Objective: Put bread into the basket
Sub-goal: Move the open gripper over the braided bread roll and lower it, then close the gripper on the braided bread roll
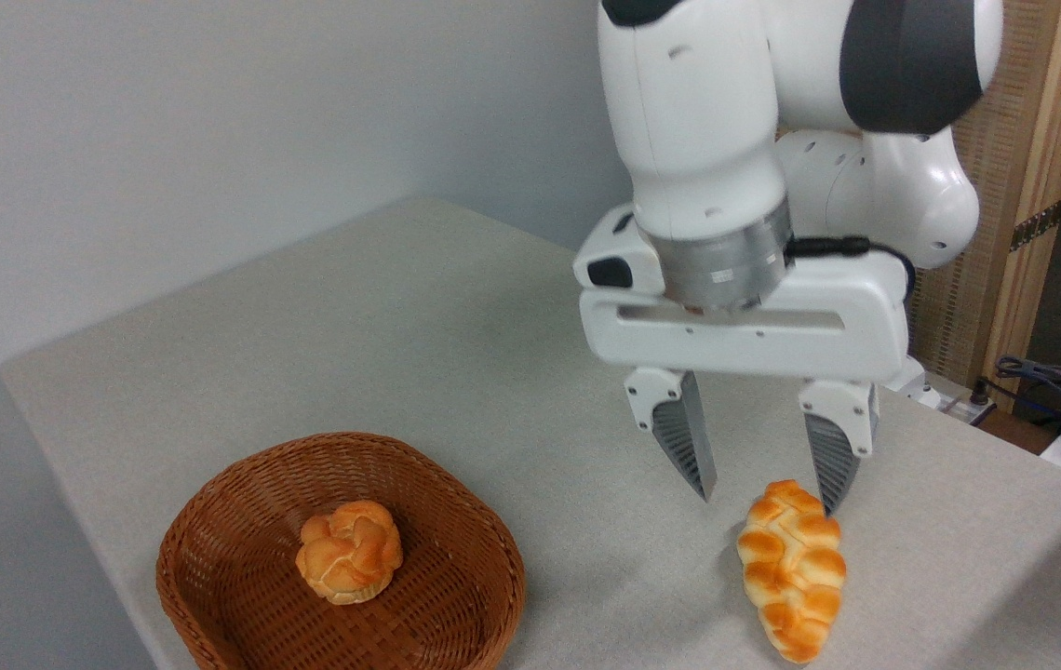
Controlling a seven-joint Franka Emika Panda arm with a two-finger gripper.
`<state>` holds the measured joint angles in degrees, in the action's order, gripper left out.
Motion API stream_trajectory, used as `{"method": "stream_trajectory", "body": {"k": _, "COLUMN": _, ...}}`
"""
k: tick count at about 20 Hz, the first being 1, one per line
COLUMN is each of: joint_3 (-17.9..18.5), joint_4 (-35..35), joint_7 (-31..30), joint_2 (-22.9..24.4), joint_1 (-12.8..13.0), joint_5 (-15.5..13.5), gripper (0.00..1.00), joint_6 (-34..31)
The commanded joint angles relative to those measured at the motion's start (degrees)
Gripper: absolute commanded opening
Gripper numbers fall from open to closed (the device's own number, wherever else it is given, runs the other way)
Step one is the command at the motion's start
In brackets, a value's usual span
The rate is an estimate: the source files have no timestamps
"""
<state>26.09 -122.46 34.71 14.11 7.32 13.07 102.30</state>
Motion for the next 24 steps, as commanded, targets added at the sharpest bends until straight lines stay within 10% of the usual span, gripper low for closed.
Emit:
{"method": "stream_trajectory", "body": {"k": 1, "joint_3": 1.68, "joint_4": -4.54, "joint_7": 0.53, "joint_2": 0.83, "joint_1": -0.02, "joint_5": 3.09, "gripper": 1.0, "joint_6": 3.86}}
{"method": "stream_trajectory", "body": {"k": 12, "joint_3": 1.86, "joint_4": -12.27, "joint_7": 0.8, "joint_2": -0.4, "joint_1": -0.11, "joint_5": 3.28, "gripper": 1.0, "joint_6": 12.47}}
{"method": "stream_trajectory", "body": {"k": 16, "joint_3": 1.95, "joint_4": -12.37, "joint_7": 4.38, "joint_2": -0.49, "joint_1": -0.2, "joint_5": 2.58, "gripper": 0.34, "joint_6": 13.01}}
{"method": "stream_trajectory", "body": {"k": 24, "joint_3": 1.95, "joint_4": -12.28, "joint_7": 5.72, "joint_2": -0.49, "joint_1": -0.11, "joint_5": 2.57, "gripper": 0.32, "joint_6": 12.57}}
